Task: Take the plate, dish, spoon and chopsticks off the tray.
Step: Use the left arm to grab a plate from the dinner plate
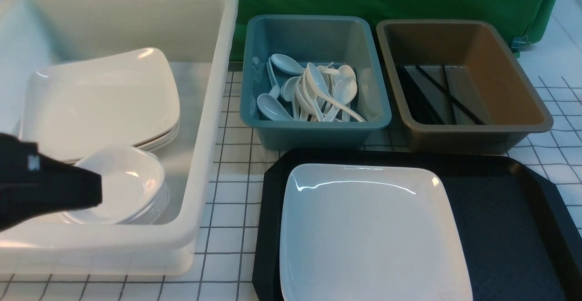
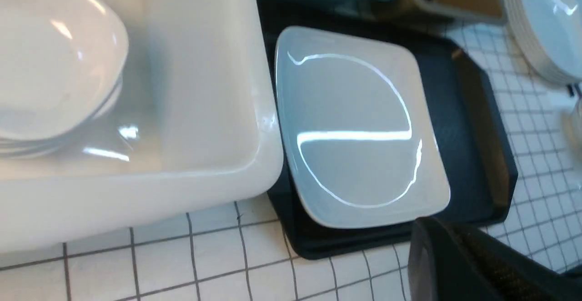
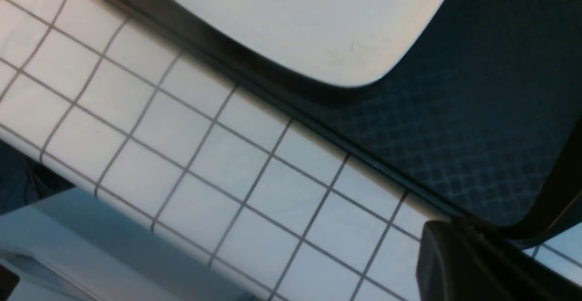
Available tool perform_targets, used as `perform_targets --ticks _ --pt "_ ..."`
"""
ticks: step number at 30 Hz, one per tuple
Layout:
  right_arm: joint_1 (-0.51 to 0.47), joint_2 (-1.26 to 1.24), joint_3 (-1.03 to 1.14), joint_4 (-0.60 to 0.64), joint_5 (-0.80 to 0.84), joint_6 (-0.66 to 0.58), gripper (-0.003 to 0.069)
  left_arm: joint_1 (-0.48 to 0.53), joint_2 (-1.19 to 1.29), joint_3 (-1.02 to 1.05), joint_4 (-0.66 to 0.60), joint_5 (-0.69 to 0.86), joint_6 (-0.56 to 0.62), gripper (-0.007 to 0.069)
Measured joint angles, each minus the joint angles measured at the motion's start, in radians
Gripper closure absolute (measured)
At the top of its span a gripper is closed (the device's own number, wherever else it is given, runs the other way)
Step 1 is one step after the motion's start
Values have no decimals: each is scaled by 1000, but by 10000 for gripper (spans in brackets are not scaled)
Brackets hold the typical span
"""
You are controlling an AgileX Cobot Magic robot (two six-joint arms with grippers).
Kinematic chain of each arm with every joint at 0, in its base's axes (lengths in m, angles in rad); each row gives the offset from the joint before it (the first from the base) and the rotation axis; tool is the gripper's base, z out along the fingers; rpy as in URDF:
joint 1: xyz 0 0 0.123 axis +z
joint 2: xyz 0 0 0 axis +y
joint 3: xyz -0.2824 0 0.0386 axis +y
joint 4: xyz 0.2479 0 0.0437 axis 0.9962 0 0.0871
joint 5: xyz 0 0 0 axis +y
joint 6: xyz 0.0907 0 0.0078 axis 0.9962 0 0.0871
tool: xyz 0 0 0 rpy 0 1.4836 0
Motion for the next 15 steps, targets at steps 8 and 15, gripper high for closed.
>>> perform_targets --ticks 8,15 --pt "0 3 0 -96 -19 82 629 0 122 -31 -15 -2 49 604" --pt "0 3 -15 -86 3 118 629 0 126 -35 -18 -6 73 604"
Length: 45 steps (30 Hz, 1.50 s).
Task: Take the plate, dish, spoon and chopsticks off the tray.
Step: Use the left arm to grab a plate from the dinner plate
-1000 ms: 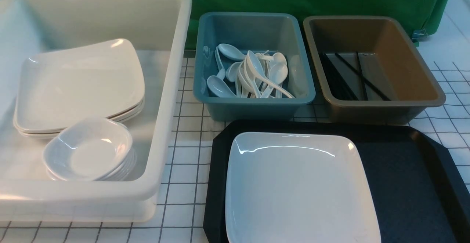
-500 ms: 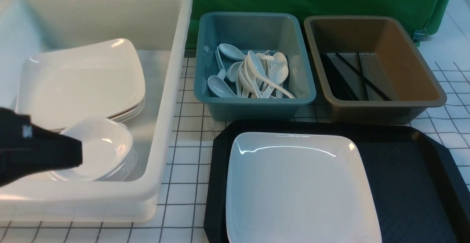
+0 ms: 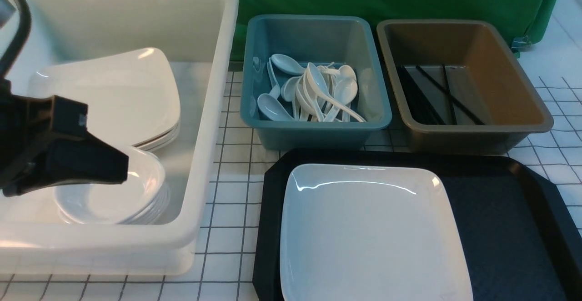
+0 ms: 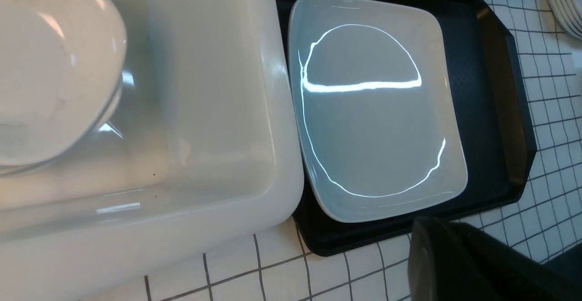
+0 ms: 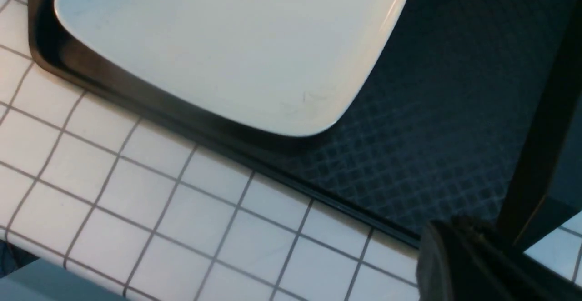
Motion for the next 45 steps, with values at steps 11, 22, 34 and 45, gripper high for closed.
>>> perform_targets --ticks 11,22,34,45 --pt "0 0 -380 220 72 -279 629 0 0 -2 0 18 46 603" --pt "0 -124 -234 -71 72 -176 629 0 0 -2 0 30 81 566" --pt "0 -353 -115 -10 24 -170 629 -19 1 -2 -19 26 85 547" --pt "0 -303 -97 144 -104 -343 629 -364 214 -4 106 -32 -35 475"
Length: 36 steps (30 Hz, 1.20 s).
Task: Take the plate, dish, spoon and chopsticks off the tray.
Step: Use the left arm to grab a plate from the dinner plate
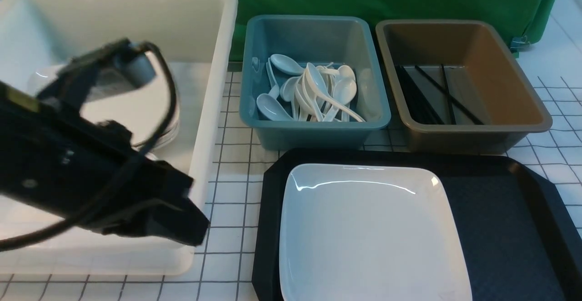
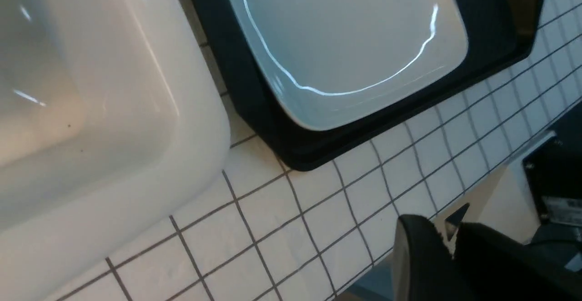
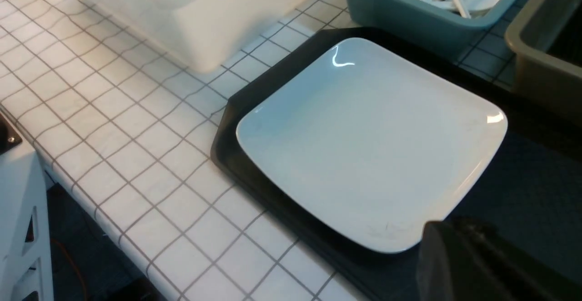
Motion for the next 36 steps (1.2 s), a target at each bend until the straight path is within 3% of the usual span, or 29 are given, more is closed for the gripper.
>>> perform_targets --ticks 4,10,24,28,36 --pt "0 1 0 1 0 -4 629 -142 146 -14 49 -109 -38 386" --pt "0 1 0 2 0 -4 629 -227 356 -133 94 -184 -74 304" --pt "0 1 0 2 0 -4 629 -229 740 -582 386 -135 -95 289" --pt "0 1 0 2 0 -4 629 -229 805 -631 433 -127 -89 289" --pt "0 1 0 2 0 -7 627 -229 888 -651 471 -167 31 288"
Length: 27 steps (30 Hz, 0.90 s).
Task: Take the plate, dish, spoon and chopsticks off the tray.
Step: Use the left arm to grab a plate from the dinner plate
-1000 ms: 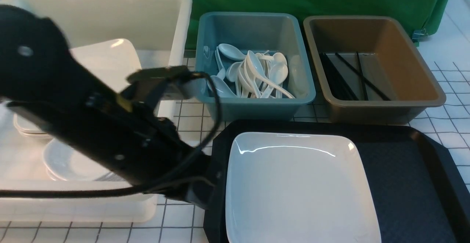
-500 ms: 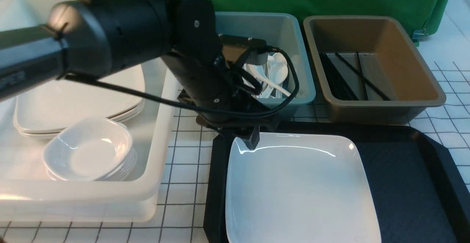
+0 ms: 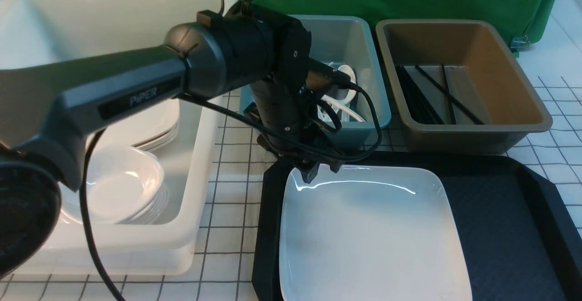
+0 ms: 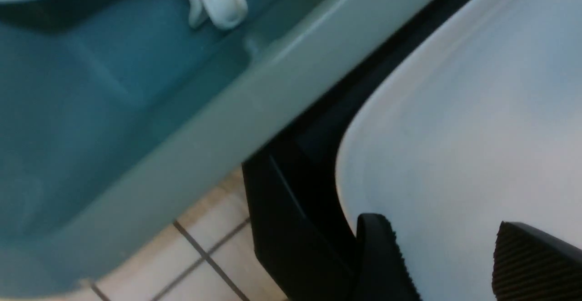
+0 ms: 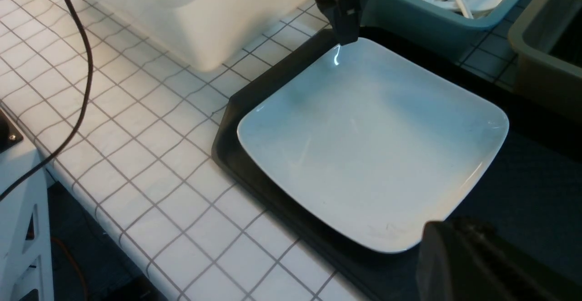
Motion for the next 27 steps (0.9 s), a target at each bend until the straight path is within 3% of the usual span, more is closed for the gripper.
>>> perform_targets --ticks 14,21,27 --pt "0 0 0 0 11 0 626 0 85 -1 54 -49 89 288" --pt "0 0 0 0 34 -1 626 1 109 -2 -50 -54 120 288" --pt "0 0 0 0 37 -1 626 1 113 -2 -263 -53 165 288"
